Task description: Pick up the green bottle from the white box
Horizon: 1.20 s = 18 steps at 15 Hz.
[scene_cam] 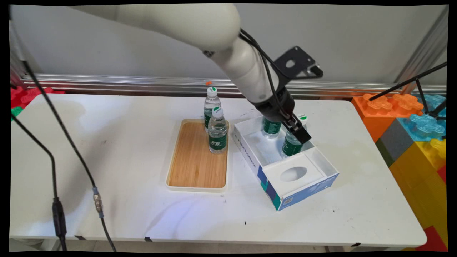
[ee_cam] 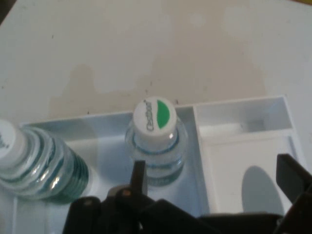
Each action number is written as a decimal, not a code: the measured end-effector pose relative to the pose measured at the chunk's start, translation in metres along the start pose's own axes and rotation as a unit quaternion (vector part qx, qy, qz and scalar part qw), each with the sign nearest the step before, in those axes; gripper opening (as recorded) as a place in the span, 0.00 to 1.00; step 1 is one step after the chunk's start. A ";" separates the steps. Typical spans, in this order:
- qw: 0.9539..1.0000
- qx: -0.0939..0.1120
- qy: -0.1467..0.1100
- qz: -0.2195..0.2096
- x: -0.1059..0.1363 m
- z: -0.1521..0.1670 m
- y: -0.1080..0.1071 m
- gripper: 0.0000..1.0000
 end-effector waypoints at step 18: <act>0.999 0.032 0.028 -0.010 -0.016 0.091 -0.025 1.00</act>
